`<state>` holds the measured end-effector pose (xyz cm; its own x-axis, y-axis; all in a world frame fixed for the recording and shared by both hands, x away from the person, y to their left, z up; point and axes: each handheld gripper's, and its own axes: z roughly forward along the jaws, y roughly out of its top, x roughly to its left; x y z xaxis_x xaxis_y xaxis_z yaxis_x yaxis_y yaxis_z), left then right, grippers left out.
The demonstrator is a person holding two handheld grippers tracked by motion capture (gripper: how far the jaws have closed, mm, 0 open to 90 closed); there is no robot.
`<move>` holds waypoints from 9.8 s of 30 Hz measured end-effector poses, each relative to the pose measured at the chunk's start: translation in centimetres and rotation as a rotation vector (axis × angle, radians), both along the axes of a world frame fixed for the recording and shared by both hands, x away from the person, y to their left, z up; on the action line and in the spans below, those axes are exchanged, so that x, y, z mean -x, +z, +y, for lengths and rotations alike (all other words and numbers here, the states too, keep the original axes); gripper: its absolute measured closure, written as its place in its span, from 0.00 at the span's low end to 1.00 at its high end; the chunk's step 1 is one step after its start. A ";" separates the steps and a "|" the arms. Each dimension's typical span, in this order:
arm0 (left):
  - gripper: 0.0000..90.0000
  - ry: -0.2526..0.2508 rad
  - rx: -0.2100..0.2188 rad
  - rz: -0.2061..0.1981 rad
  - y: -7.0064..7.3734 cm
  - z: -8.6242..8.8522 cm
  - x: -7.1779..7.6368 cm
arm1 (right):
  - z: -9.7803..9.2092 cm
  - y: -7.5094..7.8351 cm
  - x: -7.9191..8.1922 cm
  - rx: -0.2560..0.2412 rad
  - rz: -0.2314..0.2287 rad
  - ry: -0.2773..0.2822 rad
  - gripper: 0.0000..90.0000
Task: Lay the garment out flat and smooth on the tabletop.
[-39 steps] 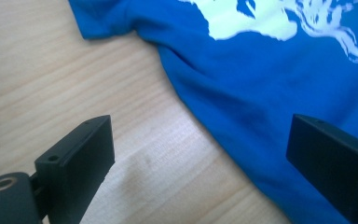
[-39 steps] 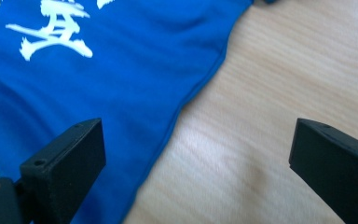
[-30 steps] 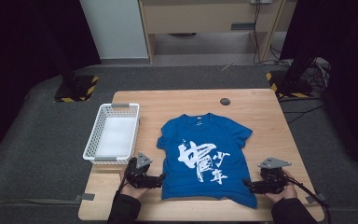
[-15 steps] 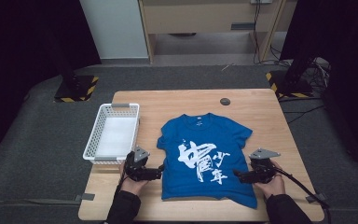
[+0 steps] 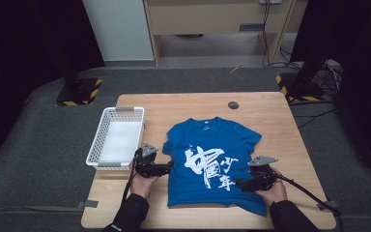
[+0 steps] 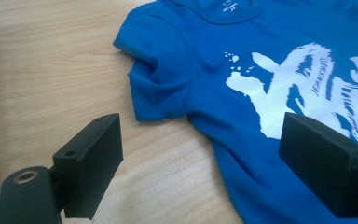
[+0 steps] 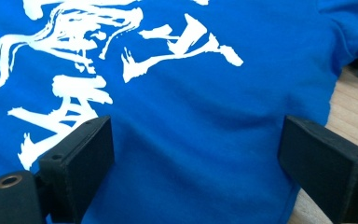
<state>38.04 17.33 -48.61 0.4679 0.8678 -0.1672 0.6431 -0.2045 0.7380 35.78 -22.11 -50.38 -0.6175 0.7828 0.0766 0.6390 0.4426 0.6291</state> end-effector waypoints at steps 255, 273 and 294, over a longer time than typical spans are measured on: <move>0.12 -0.181 -0.270 0.062 -1.7 -2.6 4.8 | 0.0 0.9 1.2 0.019 -0.067 -0.023 0.19; 0.10 -0.120 -0.299 -0.040 -2.4 -2.4 2.4 | 0.1 -0.6 -1.3 0.020 -0.072 -0.108 0.18; 0.07 -0.196 -0.215 0.058 -0.3 1.6 6.2 | -1.8 2.2 1.2 0.012 -0.040 -0.084 0.08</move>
